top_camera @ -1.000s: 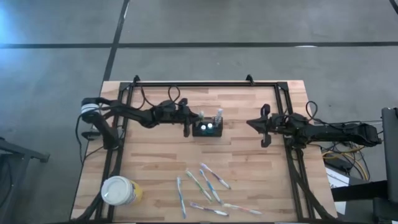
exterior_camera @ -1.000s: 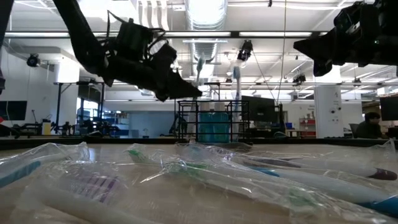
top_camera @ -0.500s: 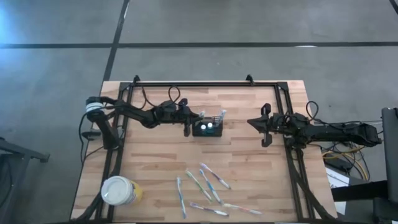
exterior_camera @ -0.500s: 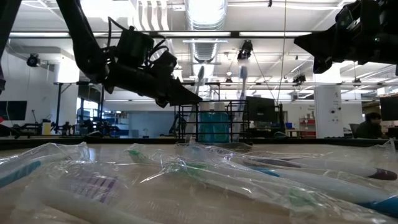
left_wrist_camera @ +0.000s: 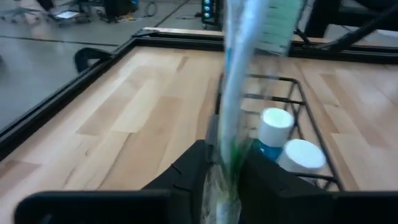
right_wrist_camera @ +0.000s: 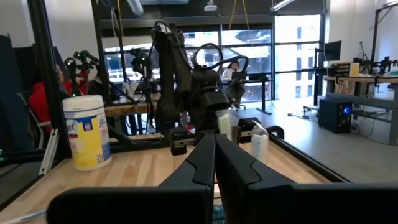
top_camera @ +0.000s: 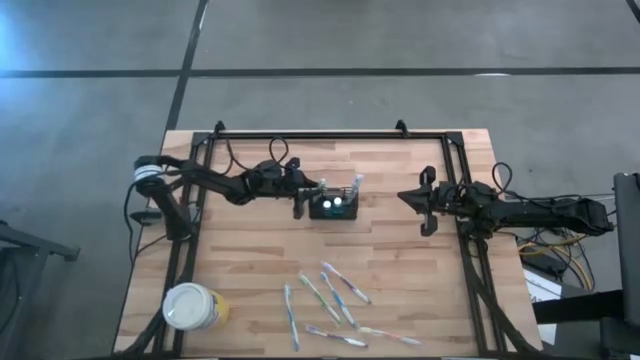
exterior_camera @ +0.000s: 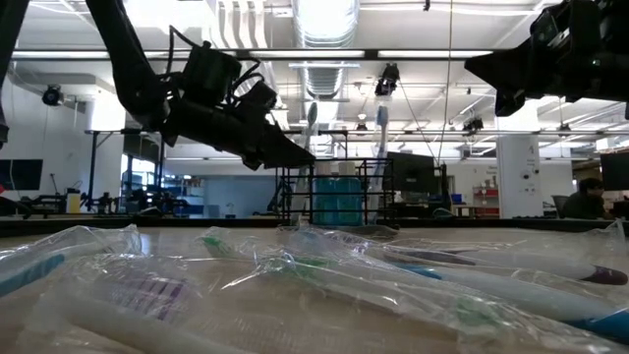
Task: Pick & Place toothbrushing station
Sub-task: Put the top green toothbrush into the wire organizer, then put the top purple toothbrush into the wire organizer
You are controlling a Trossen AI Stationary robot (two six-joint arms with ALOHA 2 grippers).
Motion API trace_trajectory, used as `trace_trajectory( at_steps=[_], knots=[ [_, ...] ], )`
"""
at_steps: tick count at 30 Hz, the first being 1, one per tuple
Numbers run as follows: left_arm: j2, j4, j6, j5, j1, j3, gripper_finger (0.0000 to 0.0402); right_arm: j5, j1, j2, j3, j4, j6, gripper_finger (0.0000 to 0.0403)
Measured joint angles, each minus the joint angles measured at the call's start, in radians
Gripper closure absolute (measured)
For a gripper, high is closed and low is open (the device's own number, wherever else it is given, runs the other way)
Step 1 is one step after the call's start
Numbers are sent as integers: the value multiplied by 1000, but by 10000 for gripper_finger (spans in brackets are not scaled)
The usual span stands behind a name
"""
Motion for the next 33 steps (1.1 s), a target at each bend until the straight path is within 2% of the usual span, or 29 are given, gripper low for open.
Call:
trace_trajectory(
  at_steps=[9, 13, 17, 20, 24, 27, 30, 33],
  knots=[
    [-57, -52, 14, 87, 2, 3, 204, 0, 0, 0, 0, -1, 0, 394],
    [-113, -86, 1, 89, 1, 7, 163, 0, 0, 0, 0, -1, 0, 394],
    [-257, -199, 0, 87, 1, 8, 143, 0, 0, 1, 0, -1, 2, 394],
    [-427, -363, -2, 87, 1, 22, 139, -3, 0, 1, 0, -4, 23, 394],
    [-713, -716, 0, 86, -12, 78, 151, -46, 0, 1, 0, -11, 45, 394],
    [-908, -929, 11, 69, -19, 101, 182, -61, 0, 1, 0, -15, 42, 394],
    [-1085, -998, 8, 41, -22, 80, 237, -63, 0, 1, 0, -16, 33, 394],
    [-1225, -1009, -13, 17, -22, 20, 312, -63, 0, 1, 0, -16, 33, 394]
  ],
)
